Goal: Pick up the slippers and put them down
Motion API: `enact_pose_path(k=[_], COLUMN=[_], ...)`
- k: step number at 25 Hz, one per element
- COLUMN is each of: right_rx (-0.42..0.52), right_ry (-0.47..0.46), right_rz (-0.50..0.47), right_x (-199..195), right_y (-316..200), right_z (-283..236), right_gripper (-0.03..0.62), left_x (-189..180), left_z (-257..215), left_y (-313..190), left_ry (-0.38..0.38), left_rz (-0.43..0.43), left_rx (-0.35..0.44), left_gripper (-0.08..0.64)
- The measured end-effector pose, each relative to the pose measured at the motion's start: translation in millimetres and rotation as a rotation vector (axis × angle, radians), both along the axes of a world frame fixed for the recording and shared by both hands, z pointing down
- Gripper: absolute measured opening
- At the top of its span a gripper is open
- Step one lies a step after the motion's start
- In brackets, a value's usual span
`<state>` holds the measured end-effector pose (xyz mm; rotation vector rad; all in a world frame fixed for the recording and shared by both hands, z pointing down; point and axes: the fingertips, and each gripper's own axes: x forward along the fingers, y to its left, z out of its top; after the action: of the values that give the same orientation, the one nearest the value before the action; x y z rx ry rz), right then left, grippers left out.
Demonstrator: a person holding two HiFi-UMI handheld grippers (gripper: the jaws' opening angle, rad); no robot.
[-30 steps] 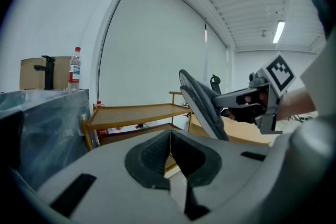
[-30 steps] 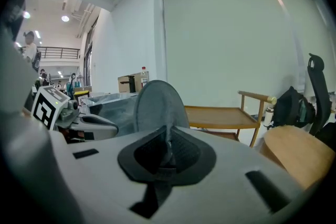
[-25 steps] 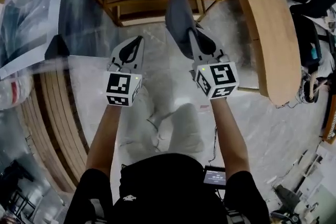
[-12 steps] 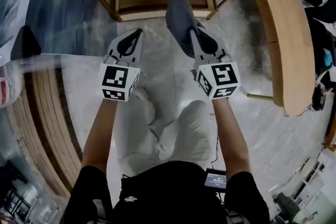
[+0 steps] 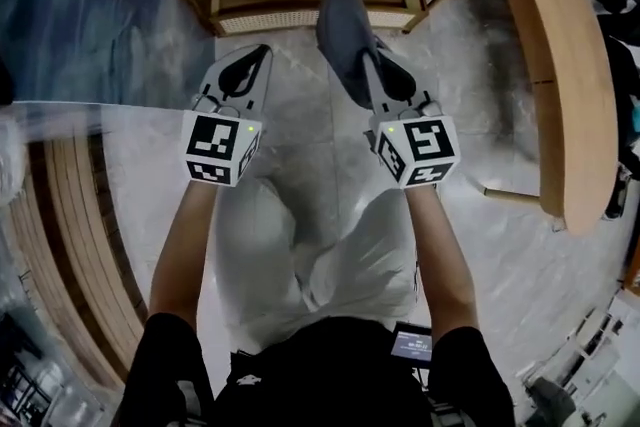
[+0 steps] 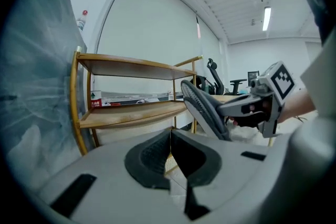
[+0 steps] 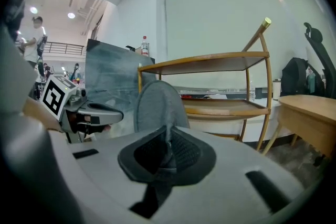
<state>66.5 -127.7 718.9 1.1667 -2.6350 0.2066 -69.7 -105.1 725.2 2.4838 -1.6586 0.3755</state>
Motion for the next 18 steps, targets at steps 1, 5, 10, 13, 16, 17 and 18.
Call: enact_pose_path(k=[1, 5, 10, 13, 16, 17, 18], right_rx=[0.001, 0.005, 0.012, 0.011, -0.005, -0.012, -0.018], right_ry=[0.002, 0.006, 0.003, 0.004, 0.011, 0.013, 0.018], right_rz=[-0.001, -0.014, -0.026, -0.035, -0.042, -0.042, -0.042], right_x=[-1, -4, -9, -14, -15, -14, -12], right_y=[0, 1, 3, 3, 4, 4, 3], right_z=[8, 34, 59, 72, 89, 95, 101], right_gripper=[0.005, 0.005, 0.005, 0.005, 0.005, 0.005, 0.005], left_x=[-1, -9, -12, -13, -13, -12, -10], left_z=[7, 31, 56, 71, 84, 89, 94], left_y=[-1, 0, 5, 7, 9, 10, 10], left_ry=[0.000, -0.007, -0.007, -0.009, 0.012, 0.008, 0.000], left_rz=[0.003, 0.000, 0.012, 0.017, 0.026, 0.032, 0.039], left_rx=[0.002, 0.005, 0.000, -0.003, -0.016, -0.020, -0.025], left_gripper=[0.005, 0.006, 0.006, 0.006, 0.006, 0.005, 0.005])
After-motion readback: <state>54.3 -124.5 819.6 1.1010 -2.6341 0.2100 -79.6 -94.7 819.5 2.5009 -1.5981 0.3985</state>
